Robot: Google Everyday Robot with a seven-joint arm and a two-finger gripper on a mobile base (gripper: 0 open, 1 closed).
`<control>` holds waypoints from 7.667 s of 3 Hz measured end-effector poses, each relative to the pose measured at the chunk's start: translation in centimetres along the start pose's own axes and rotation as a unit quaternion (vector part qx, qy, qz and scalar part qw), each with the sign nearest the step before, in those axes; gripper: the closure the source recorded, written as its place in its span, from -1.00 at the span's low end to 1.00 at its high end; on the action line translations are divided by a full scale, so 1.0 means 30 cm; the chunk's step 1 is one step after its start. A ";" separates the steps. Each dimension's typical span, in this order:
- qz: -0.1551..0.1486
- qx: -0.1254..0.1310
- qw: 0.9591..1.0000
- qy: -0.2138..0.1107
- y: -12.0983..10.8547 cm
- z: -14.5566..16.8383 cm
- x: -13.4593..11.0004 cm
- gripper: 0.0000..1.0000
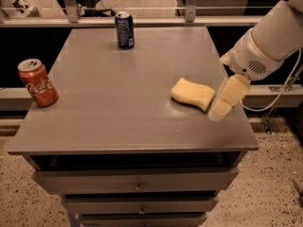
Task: Move sponge near pepsi can
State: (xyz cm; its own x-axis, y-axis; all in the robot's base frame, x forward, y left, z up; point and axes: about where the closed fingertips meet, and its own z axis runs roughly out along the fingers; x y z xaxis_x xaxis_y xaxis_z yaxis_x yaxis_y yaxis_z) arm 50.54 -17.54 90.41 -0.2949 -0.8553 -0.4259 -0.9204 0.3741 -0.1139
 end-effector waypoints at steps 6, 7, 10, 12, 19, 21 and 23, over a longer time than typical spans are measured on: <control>0.096 0.023 0.990 -0.100 -0.205 0.149 -0.120 0.91; 0.094 0.026 0.990 -0.102 -0.210 0.141 -0.128 1.00; 0.078 0.027 0.988 -0.131 -0.297 0.250 -0.274 1.00; 0.061 0.041 0.984 -0.161 -0.491 0.430 -0.550 1.00; 0.062 0.069 0.984 -0.150 -0.705 0.559 -0.728 -1.00; 0.063 0.066 0.977 -0.193 -0.676 0.404 -0.642 -1.00; 0.074 0.045 0.946 -0.313 -0.645 0.062 -0.345 -1.00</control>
Offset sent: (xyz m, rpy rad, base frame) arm 0.0616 0.0371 -0.0742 0.1796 0.0106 -0.1142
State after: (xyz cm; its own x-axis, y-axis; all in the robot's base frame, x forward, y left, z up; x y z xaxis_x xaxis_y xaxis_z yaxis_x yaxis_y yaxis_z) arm 71.88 -15.25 95.37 -0.1824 -0.4218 -0.8881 -0.8468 0.5264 -0.0761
